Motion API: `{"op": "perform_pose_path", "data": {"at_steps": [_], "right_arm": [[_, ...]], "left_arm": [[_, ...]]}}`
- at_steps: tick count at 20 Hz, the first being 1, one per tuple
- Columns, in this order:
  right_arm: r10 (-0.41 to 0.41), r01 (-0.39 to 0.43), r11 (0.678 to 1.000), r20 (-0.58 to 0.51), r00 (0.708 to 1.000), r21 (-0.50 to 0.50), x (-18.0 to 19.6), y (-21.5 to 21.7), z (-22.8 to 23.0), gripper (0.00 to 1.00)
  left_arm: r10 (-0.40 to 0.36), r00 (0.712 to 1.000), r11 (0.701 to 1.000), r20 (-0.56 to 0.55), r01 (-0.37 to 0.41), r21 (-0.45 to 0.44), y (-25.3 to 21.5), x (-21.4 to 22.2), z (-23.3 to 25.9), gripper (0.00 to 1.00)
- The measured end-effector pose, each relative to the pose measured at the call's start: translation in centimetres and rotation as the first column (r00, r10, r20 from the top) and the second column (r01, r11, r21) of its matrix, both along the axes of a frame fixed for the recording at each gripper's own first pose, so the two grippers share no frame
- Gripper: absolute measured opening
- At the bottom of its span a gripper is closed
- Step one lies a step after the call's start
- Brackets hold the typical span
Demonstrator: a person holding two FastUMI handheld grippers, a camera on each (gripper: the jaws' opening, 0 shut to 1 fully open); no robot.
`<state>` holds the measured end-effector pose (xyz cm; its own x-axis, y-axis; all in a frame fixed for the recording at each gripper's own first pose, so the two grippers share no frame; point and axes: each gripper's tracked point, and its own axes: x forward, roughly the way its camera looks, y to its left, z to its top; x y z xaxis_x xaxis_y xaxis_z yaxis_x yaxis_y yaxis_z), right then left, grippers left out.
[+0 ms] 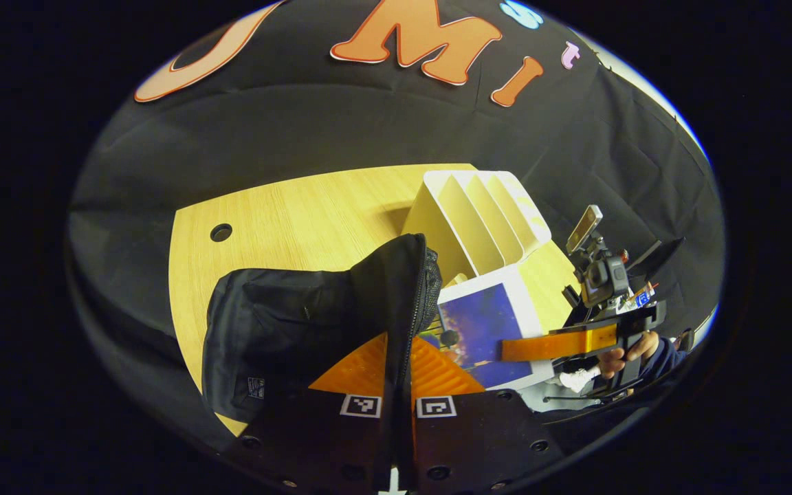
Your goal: Open the schoolbag, grab two books from the bookshelf and put them into the schoolbag.
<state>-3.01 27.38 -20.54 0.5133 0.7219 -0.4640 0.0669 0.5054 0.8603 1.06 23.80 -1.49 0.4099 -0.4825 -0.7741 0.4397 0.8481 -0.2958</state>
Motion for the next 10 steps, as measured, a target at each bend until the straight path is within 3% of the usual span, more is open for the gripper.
{"op": "perform_pose_path", "data": {"at_steps": [10], "right_arm": [[-0.071,0.068,0.994,0.034,0.997,0.083,3.2,3.5,-1.7,0.31]], "left_arm": [[-0.013,1.000,1.000,0.016,0.014,-0.027,-1.2,-0.6,1.0,0.05]]}}
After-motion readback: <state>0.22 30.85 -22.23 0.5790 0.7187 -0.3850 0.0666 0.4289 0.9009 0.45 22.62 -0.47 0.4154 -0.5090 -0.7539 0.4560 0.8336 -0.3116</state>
